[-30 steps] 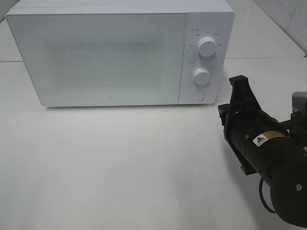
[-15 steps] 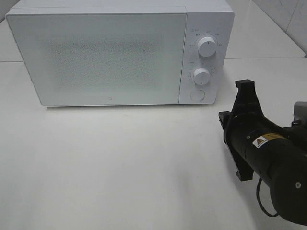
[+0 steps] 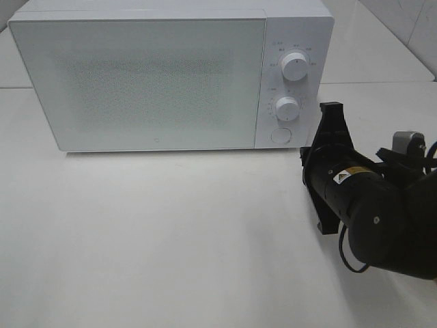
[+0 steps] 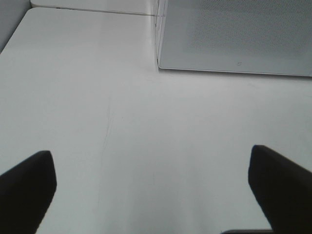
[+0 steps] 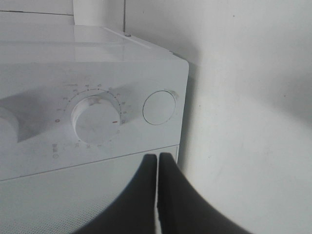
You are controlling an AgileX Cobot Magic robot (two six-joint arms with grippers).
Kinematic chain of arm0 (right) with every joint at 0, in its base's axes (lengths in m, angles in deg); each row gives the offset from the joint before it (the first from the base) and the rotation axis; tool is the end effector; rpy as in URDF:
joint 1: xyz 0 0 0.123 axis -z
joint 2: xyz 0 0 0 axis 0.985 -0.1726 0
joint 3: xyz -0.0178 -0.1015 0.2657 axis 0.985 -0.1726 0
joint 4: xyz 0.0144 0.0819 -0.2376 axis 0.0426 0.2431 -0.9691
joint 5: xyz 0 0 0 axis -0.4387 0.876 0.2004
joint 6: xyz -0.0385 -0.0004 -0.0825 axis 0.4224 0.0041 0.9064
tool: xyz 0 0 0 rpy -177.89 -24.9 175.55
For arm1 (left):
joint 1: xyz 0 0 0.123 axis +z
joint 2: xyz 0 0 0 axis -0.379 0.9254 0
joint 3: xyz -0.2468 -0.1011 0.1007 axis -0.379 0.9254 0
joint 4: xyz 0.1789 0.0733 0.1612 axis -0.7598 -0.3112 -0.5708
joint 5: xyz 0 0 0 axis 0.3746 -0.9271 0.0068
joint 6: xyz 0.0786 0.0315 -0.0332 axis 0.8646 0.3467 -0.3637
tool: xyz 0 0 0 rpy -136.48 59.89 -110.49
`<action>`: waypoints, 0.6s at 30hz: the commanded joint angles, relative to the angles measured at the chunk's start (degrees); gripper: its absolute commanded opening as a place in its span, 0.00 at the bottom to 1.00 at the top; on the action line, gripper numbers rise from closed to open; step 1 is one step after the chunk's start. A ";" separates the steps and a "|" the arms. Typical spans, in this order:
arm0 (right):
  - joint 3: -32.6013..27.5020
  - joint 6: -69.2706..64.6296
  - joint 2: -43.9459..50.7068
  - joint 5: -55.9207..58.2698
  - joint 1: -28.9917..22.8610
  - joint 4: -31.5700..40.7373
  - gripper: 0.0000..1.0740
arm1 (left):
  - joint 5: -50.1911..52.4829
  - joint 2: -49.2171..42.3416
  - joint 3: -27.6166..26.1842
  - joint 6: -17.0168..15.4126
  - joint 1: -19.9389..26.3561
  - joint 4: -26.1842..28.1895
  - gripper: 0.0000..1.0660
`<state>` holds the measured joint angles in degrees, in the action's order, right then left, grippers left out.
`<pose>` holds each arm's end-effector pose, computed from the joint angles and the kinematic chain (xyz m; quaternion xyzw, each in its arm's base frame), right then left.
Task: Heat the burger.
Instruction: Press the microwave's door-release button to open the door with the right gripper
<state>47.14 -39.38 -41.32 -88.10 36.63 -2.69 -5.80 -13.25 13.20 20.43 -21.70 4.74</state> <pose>0.2348 0.1395 0.1328 0.5744 0.5775 0.4028 0.4175 -0.0087 -0.0074 0.2800 -0.0084 0.8521 -0.0470 0.5212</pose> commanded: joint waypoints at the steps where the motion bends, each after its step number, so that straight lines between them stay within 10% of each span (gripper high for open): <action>1: 3.09 -1.15 -2.58 1.03 2.01 -3.09 0.00 | 0.69 -1.15 0.00 0.00 -0.34 0.40 0.94; 18: 13.35 -4.41 -12.78 1.78 6.59 -8.08 0.00 | 0.69 -1.15 0.00 0.00 -0.34 0.40 0.94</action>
<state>59.46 -43.16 -53.58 -86.27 42.59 -10.43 -5.80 -13.25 13.20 20.43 -21.70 4.74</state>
